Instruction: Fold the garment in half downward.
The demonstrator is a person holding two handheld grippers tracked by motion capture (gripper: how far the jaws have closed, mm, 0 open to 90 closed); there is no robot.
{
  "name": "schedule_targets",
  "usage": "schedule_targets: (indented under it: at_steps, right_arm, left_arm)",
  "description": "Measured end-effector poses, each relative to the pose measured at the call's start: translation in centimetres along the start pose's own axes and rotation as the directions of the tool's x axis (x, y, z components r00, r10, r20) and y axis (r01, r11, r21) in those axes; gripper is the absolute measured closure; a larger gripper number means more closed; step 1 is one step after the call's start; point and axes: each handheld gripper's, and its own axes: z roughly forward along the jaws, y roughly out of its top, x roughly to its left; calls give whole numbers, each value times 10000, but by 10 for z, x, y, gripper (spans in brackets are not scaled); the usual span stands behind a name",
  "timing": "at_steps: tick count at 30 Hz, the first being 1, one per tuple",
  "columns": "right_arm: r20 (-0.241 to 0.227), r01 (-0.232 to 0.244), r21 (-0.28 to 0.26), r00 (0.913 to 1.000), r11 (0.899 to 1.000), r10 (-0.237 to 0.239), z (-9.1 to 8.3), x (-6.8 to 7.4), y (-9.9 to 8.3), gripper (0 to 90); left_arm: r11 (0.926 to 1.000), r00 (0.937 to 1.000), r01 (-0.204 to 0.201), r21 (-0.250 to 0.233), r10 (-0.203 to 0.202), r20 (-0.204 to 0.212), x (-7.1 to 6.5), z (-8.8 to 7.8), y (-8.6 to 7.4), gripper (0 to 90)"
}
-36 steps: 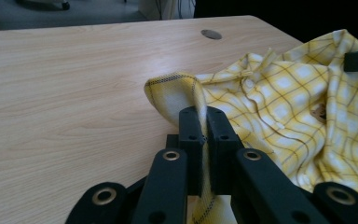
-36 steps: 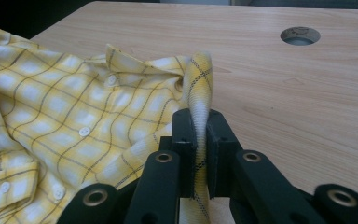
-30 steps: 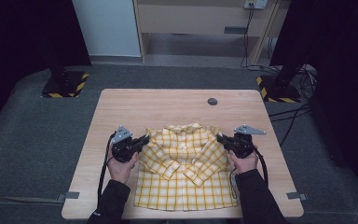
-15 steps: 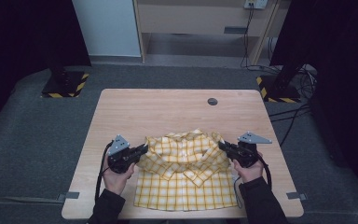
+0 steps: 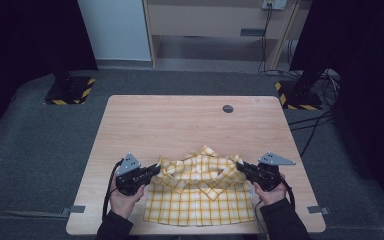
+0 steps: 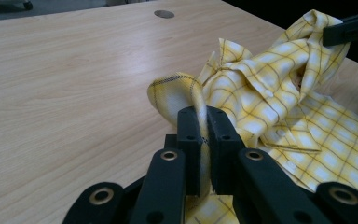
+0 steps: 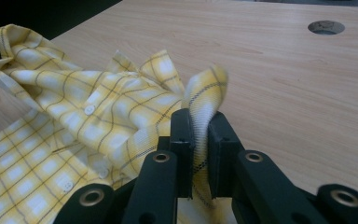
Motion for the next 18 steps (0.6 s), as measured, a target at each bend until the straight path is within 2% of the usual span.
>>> schedule_targets:
  at_steps: [7,18]
  right_arm:
    - [-54,31,164,10000,9999,-30,-3,2,-11,825]
    - [-142,-14,724,9999,9974,24,-5,4,-30,816]
  left_arm:
    - [9994,10000,-15,347,13,68,-4,-2,-10,835]
    - [9942,9997,169,1064,-184,132,-5,1,-27,828]
